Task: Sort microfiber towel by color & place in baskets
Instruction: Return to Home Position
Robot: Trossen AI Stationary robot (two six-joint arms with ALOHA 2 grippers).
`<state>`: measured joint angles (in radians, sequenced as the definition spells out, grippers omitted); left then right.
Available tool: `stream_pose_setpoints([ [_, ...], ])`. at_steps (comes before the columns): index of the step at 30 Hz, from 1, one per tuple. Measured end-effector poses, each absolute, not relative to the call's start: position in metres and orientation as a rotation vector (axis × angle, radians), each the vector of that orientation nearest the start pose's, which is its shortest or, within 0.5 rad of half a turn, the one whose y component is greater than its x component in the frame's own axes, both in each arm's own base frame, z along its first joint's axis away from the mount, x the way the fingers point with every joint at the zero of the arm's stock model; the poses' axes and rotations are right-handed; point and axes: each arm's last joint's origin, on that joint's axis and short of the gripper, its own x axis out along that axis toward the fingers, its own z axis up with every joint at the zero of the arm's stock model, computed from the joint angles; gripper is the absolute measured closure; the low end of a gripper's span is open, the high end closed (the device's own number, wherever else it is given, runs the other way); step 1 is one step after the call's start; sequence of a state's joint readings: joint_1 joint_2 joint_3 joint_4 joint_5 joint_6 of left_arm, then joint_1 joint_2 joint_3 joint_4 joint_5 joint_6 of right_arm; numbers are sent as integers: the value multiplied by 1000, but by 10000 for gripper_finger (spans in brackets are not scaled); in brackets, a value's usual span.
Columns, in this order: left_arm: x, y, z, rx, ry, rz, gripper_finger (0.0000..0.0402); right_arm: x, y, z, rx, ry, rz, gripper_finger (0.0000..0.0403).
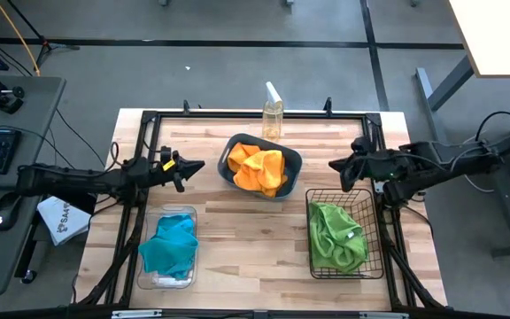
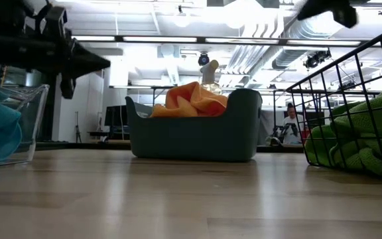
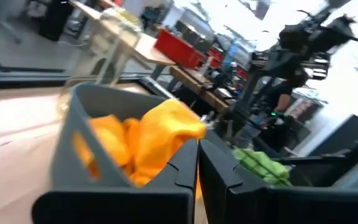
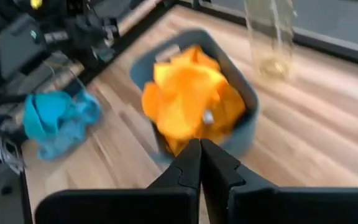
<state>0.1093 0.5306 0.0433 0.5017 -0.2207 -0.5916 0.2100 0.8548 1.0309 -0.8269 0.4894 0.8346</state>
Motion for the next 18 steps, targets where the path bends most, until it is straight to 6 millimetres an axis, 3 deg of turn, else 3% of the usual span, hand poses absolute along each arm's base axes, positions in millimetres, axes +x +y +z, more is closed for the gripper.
stream_pose_setpoints([
  [5, 125, 22, 169, -616, -123, 365, 401, 129, 24, 341, 600, 562, -514, 402],
  [11, 123, 22, 171, -597, -146, 362, 401, 106, 26, 342, 538, 525, -473, 403],
  [14, 124, 22, 171, -603, -143, 364, 401, 95, 24, 328, 519, 490, -427, 403],
  [18, 124, 21, 171, -603, -142, 359, 401, 85, 22, 293, 549, 422, -322, 403],
])
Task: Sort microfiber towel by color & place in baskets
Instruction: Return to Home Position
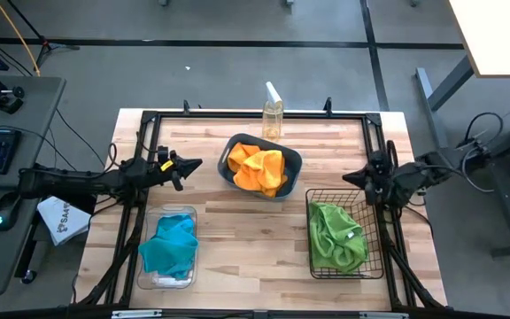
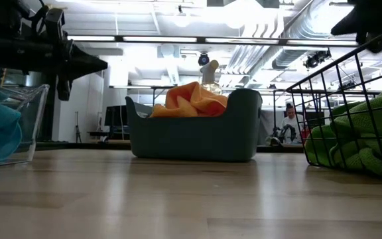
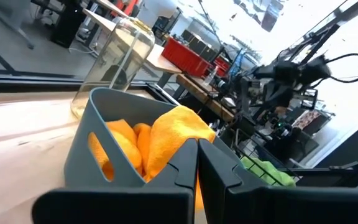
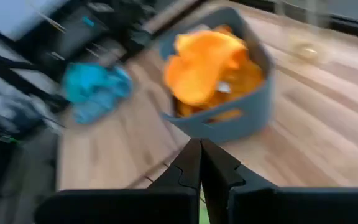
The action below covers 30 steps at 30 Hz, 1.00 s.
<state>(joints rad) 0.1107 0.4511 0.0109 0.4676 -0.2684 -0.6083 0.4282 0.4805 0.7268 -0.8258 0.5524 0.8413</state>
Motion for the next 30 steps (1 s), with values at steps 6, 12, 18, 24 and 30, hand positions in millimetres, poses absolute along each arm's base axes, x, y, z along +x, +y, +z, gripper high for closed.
stream_pose_setpoints([
  [6, 124, 21, 171, -603, -141, 358, 401, 84, 19, 248, 568, 74, -182, 403],
  [12, 124, 21, 171, -601, -140, 355, 401, 77, 9, 229, 533, -208, -101, 403],
  [18, 124, 21, 171, -558, -129, 362, 401, 82, 5, 224, 471, -170, -74, 403],
  [24, 124, 22, 170, -558, -125, 367, 401, 86, 2, 214, 409, -196, -93, 403],
  [30, 124, 22, 170, -559, -125, 367, 401, 95, 2, 186, 383, -225, -41, 403],
])
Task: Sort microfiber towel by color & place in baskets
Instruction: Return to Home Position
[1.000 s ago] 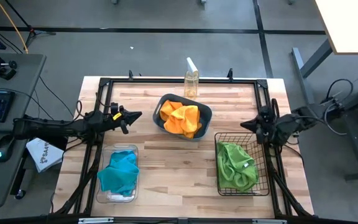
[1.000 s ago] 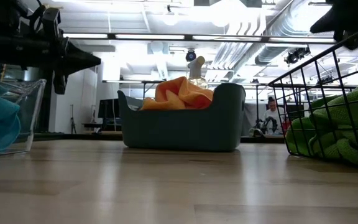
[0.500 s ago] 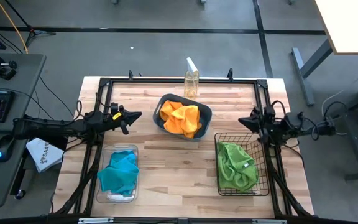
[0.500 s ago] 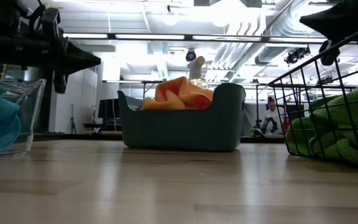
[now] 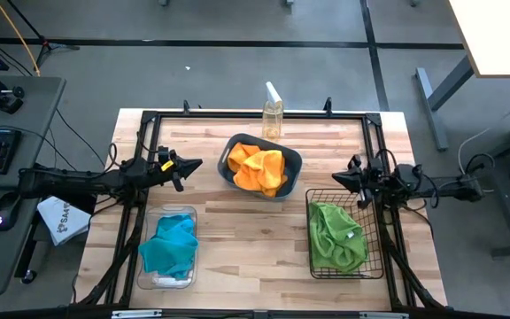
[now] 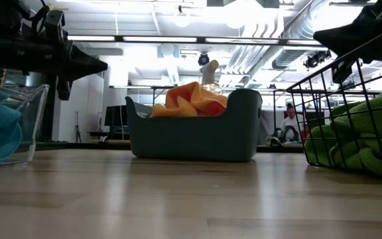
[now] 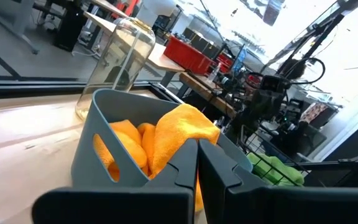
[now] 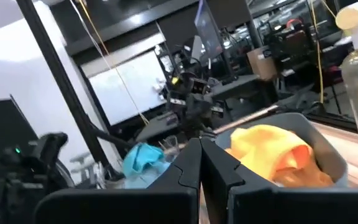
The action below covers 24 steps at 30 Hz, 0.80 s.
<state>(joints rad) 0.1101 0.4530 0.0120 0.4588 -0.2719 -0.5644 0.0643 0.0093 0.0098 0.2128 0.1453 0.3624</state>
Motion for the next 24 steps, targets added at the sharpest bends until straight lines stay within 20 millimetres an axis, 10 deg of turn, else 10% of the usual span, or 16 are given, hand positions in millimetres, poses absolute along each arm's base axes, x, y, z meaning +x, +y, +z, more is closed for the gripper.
stream_pose_setpoints([
  [24, 123, 21, 171, -559, -126, 367, 401, 97, 2, 170, 291, -49, -77, 403],
])
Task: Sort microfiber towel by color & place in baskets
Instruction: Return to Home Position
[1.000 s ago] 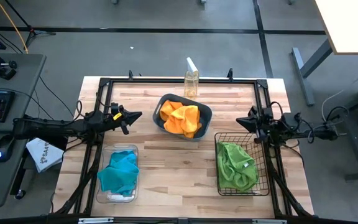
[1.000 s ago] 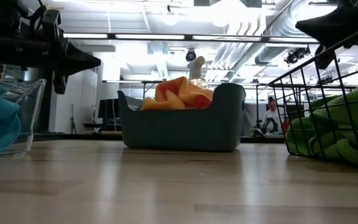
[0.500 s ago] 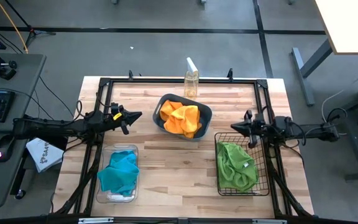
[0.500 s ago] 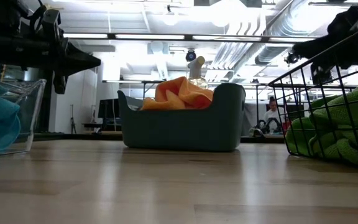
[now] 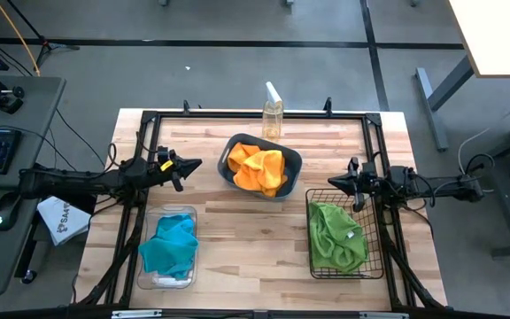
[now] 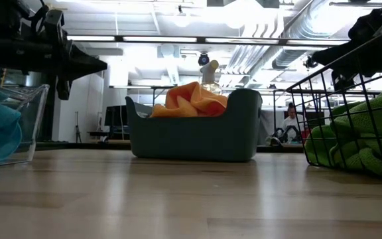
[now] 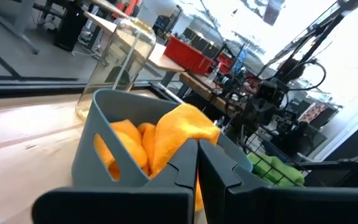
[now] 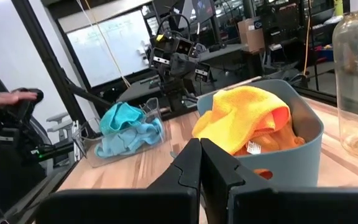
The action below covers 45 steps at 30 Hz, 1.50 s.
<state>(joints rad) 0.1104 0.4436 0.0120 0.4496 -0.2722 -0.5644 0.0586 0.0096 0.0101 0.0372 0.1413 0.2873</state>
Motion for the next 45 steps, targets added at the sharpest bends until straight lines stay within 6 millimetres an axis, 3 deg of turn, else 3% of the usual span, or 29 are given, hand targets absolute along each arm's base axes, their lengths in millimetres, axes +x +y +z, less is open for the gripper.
stream_pose_setpoints([
  [22, 93, 18, 187, -573, -320, 310, 401, 97, 2, 171, 292, -61, -75, 402],
  [45, 94, 18, 183, -570, -271, 325, 401, 97, 3, 171, 292, -59, -56, 402],
])
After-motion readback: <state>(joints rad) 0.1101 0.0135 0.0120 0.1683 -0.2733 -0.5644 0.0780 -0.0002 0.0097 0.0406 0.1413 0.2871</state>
